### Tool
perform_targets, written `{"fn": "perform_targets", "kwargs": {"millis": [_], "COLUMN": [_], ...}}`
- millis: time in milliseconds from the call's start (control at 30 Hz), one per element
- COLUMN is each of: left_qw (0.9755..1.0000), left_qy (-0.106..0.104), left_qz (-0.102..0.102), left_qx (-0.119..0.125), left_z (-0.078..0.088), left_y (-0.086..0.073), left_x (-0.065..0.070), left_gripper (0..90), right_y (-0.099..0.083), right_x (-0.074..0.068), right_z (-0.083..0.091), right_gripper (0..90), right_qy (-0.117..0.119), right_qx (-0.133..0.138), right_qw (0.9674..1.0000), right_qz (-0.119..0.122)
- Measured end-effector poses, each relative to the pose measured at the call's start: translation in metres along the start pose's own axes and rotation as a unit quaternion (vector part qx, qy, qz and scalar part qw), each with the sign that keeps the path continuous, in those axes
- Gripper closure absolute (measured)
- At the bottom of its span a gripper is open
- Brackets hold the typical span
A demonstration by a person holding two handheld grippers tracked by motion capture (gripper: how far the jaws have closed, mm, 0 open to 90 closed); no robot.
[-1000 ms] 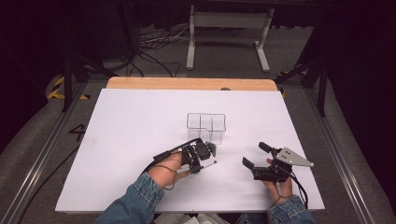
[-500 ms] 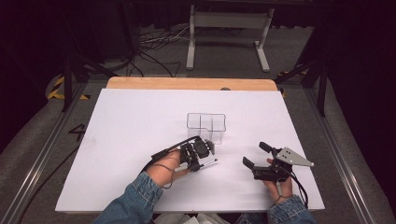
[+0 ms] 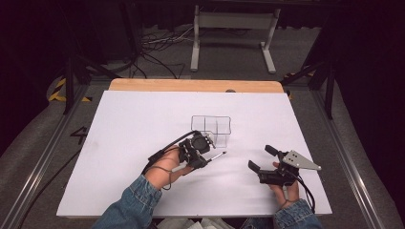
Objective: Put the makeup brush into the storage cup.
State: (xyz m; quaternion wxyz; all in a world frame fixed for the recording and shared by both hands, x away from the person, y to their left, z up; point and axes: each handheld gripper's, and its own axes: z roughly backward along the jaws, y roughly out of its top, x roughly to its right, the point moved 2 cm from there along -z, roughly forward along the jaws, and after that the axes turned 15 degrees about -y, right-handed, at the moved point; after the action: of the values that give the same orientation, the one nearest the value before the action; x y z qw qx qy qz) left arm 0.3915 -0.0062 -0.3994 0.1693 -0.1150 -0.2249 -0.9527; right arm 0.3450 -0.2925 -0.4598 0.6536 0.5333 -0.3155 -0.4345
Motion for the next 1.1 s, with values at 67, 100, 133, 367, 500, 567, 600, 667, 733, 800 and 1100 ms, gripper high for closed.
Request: {"fn": "perform_targets", "kwargs": {"millis": [67,100,133,367,500,567,600,667,733,800,1100], "left_qw": [0.9999,0.9996,0.9994,0.9961,0.9919,0.9894,0.9889,0.9878,0.9844,0.9811,0.9641], "left_qy": [0.004,0.007,0.006,0.009,0.011,0.007,0.006,0.007,0.0,-0.015,-0.031], "left_qz": [-0.004,-0.007,-0.007,-0.024,-0.03,-0.03,-0.03,-0.031,-0.036,-0.042,-0.047], "left_qx": [0.016,0.026,0.034,0.084,0.123,0.142,0.145,0.152,0.172,0.188,0.259], "left_z": [0.003,0.005,0.006,0.016,0.021,0.024,0.025,0.026,0.029,0.03,0.037], "left_y": [0.0,0.0,0.0,-0.002,-0.004,-0.006,-0.006,-0.007,-0.008,-0.008,-0.013], "left_x": [0.001,0.001,0.001,0.002,0.001,0.001,0.001,0.001,0.001,0.0,-0.002], "left_gripper": [83.3,83.3,83.3,83.3,83.3,83.3,83.3,83.3,83.3,83.3,83.3], "right_y": [0.0,0.0,0.0,0.0,0.0,0.0,0.0,0.0,0.0,0.0,0.0], "right_x": [0.0,0.0,0.0,0.0,0.0,0.0,0.0,0.0,0.0,0.0,0.0], "right_z": [0.0,0.0,0.0,0.0,0.0,0.0,0.0,0.0,0.0,0.0,0.0], "right_gripper": [3.9,3.8,3.8,3.8,3.8,3.8,3.8,3.8,3.8,3.8,3.8], "right_qy": [0.0,0.0,0.0,0.001,0.001,0.001,0.001,0.001,0.001,0.001,0.003], "right_qx": [0.0,0.0,0.0,0.0,-0.001,0.0,0.0,0.0,-0.001,-0.001,-0.001], "right_qw": [1.0,1.0,1.0,1.0,1.0,1.0,1.0,1.0,1.0,1.0,1.0], "right_qz": [0.0,-0.001,-0.001,0.0,-0.001,0.0,0.0,0.0,-0.001,-0.001,-0.001]}}
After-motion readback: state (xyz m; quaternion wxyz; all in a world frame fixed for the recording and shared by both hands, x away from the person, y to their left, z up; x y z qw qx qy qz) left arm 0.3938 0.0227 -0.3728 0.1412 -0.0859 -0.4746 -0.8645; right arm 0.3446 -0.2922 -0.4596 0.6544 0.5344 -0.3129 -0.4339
